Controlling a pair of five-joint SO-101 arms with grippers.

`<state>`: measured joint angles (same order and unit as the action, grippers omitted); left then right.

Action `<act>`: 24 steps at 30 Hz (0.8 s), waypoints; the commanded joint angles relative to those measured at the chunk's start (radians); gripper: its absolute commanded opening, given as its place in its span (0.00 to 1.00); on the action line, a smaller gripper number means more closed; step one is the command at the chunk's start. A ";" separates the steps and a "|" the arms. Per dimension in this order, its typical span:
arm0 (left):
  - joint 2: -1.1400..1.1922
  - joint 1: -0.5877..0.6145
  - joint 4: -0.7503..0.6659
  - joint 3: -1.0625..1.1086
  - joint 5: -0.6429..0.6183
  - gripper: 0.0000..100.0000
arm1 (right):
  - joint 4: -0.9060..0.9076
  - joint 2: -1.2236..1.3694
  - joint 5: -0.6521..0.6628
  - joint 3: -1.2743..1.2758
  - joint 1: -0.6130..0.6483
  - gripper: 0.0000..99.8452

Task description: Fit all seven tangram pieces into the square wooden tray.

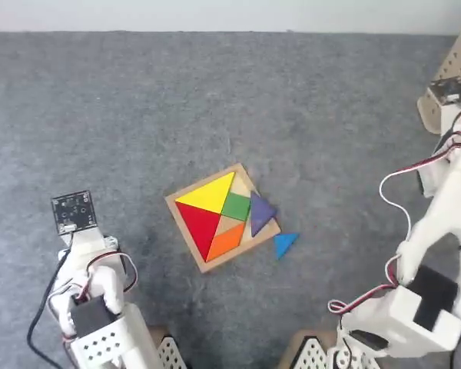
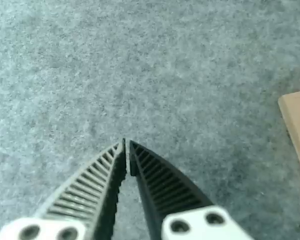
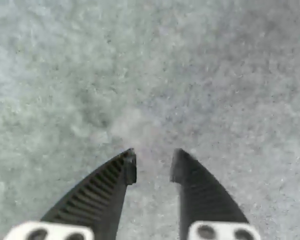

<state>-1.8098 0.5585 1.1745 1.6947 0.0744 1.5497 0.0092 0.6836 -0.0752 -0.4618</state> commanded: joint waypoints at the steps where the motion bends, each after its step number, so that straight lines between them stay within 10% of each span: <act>1: -0.008 -0.003 0.006 -0.008 -0.014 0.01 | 0.005 -0.008 -0.014 -0.015 -0.013 0.09; 3: -0.008 -0.003 0.006 -0.008 -0.014 0.01 | -0.019 -0.008 -0.075 -0.012 -0.022 0.02; 7: -0.008 -0.003 0.006 -0.008 -0.014 0.01 | -0.015 -0.016 -0.117 -0.011 -0.042 0.26; 11: -0.008 -0.003 0.006 -0.008 -0.014 0.01 | -0.024 -0.016 -0.140 -0.015 -0.044 0.00; 15: -0.008 -0.003 0.006 -0.008 -0.014 0.01 | -0.022 -0.015 -0.178 -0.012 -0.038 0.24; 19: -0.008 -0.003 0.006 -0.008 -0.014 0.01 | -0.038 -0.018 -0.190 -0.015 -0.041 0.00; 22: -0.008 -0.003 0.006 -0.008 -0.014 0.01 | -0.030 -0.018 -0.204 -0.014 -0.039 0.19; 24: -0.008 -0.003 0.006 -0.008 -0.014 0.01 | -0.035 -0.018 -0.180 -0.011 -0.039 0.07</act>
<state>-1.8098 0.5585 1.1745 1.6947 0.0744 1.5313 0.0092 0.4902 -0.0752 -0.4910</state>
